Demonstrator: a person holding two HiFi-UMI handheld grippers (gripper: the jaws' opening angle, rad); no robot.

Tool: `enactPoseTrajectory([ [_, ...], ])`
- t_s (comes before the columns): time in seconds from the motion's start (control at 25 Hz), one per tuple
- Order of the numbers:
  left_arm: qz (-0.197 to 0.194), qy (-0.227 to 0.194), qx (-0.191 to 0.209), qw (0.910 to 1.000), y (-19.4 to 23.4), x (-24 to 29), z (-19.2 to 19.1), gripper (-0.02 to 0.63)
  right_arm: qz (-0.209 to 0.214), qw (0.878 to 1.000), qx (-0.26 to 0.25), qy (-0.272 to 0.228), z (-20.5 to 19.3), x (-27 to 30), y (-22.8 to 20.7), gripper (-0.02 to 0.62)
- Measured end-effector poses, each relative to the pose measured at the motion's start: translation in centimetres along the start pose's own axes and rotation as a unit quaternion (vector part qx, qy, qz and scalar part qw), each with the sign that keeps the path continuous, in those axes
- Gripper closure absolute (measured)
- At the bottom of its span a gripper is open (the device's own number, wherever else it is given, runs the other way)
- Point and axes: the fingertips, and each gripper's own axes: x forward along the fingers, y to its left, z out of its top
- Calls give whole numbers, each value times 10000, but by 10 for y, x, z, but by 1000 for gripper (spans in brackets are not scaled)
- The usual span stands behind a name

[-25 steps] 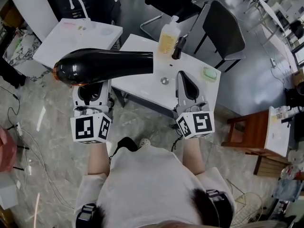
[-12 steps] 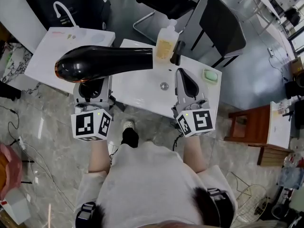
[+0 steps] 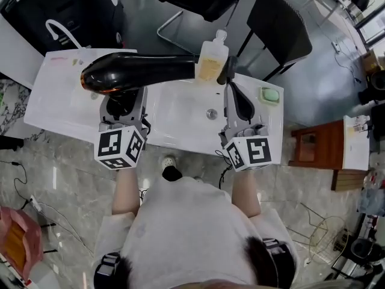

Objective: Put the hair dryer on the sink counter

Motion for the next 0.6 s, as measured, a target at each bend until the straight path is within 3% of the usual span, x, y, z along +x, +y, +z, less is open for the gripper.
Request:
enactPoseTrajectory([
  [0.32,-454,985,-381,9934,19,62,-68,353,-527,9984,37,203,-19,19,-10,584],
  [0.6,-640,1810,-663,9792,29,99,-125,354,-845,9956,62,392,-36,26,-17,584],
])
